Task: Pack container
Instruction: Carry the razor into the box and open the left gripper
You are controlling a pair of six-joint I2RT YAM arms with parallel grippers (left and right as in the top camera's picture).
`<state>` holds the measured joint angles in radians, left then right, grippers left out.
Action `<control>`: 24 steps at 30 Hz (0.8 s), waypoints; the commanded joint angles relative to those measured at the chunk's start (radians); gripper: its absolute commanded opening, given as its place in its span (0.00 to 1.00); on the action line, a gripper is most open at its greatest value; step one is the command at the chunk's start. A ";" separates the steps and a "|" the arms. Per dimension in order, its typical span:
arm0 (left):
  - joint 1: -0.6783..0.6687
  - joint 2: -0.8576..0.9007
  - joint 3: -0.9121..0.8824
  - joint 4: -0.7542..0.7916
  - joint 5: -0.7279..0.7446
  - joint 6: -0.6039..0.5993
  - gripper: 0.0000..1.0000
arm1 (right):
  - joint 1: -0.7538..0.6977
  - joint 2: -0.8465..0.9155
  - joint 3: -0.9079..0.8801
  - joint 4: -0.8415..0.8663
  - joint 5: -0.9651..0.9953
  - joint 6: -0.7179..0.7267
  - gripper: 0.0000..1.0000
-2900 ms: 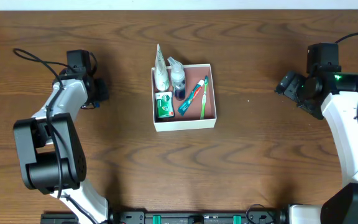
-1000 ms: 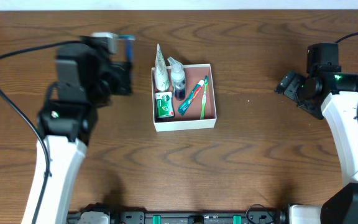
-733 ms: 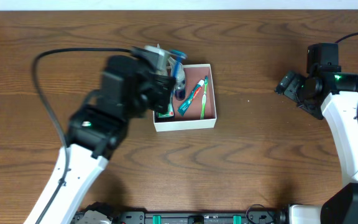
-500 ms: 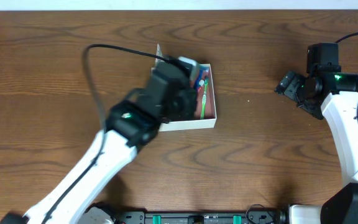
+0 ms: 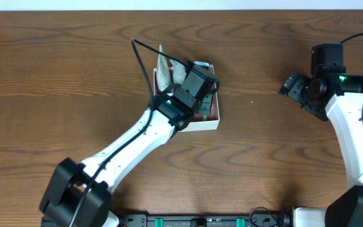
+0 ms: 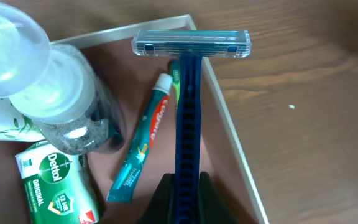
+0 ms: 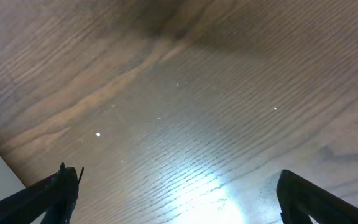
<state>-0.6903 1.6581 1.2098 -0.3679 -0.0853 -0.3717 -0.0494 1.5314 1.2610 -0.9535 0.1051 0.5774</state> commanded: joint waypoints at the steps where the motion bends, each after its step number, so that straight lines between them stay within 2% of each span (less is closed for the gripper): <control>1: 0.000 0.049 0.019 0.027 -0.043 -0.032 0.06 | -0.004 0.002 0.002 -0.001 0.007 0.013 0.99; 16: 0.000 0.132 0.019 0.068 -0.043 -0.034 0.06 | -0.004 0.002 0.002 -0.001 0.007 0.013 0.99; 19: 0.000 0.132 0.019 0.069 -0.043 -0.034 0.15 | -0.003 0.002 0.002 -0.001 0.007 0.013 0.99; 24: 0.000 0.132 0.019 0.069 -0.042 -0.034 0.17 | -0.003 0.002 0.002 -0.001 0.007 0.013 0.99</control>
<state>-0.6903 1.7779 1.2098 -0.3019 -0.1123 -0.4000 -0.0494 1.5314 1.2610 -0.9535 0.1051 0.5774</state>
